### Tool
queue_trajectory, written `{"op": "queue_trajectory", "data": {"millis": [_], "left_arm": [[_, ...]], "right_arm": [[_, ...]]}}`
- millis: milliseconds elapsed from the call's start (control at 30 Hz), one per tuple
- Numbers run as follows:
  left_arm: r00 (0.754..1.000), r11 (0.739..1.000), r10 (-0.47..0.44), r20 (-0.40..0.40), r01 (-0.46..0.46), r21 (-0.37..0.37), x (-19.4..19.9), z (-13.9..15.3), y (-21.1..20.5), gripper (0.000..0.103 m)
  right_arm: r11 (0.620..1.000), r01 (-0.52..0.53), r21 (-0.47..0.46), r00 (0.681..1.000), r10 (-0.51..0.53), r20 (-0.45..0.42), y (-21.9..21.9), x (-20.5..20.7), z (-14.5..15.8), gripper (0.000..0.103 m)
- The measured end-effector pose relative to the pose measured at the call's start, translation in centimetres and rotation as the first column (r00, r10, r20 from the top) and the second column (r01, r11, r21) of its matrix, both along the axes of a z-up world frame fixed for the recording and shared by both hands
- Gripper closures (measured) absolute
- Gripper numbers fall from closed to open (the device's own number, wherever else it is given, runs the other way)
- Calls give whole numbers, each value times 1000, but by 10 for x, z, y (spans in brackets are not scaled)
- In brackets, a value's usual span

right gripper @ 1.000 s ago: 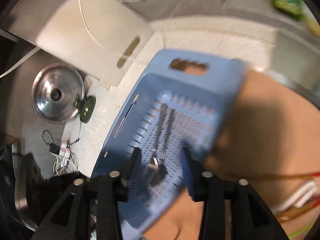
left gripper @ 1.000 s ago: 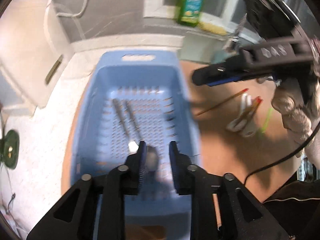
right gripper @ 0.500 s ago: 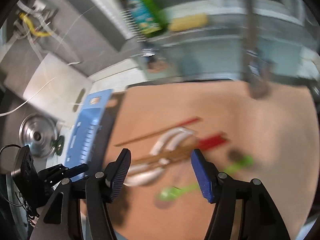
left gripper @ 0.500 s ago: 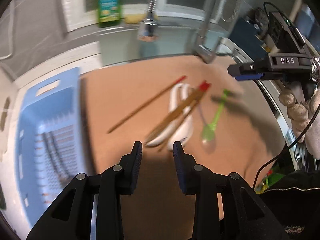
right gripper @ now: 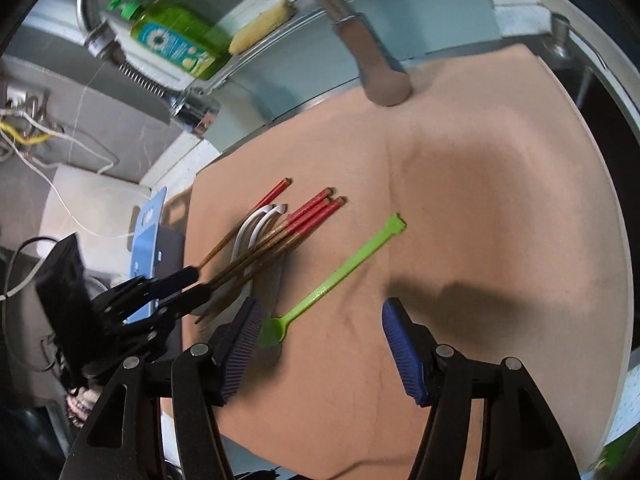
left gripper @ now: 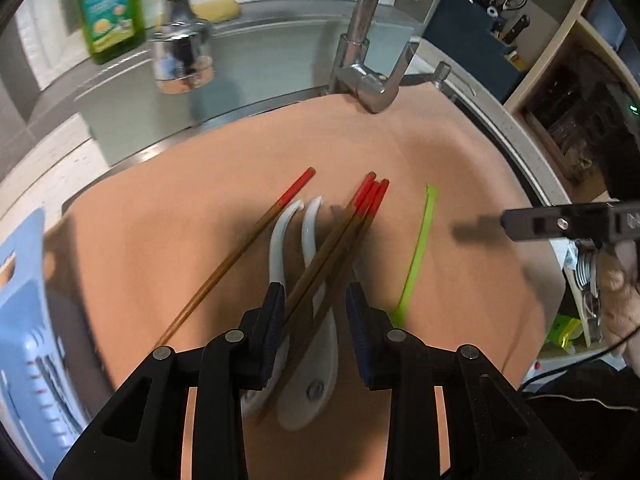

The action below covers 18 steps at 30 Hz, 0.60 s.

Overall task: Organize utensils
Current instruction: 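Grasp the green plastic spoon with the right tool while the left tool grasps the clear plastic spoon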

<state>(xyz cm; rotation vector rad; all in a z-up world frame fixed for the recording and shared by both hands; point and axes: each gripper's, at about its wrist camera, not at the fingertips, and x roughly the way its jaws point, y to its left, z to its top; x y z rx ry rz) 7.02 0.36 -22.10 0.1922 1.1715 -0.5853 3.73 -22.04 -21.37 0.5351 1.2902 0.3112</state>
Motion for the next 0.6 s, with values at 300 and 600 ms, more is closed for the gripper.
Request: {"op": "queue_trajectory", "data": {"millis": [300,600], "left_arm": [[995,995,-97,-18,97,22,1,-7,-31,73],[991,991,-135,-18,136,18,-10,-1,-40,73]], "right_arm": [[999,47,23,998,-46,-35,-13,-2,-8,50],[995,73,71,993,-66,-102,-18,5,-25,62]]}}
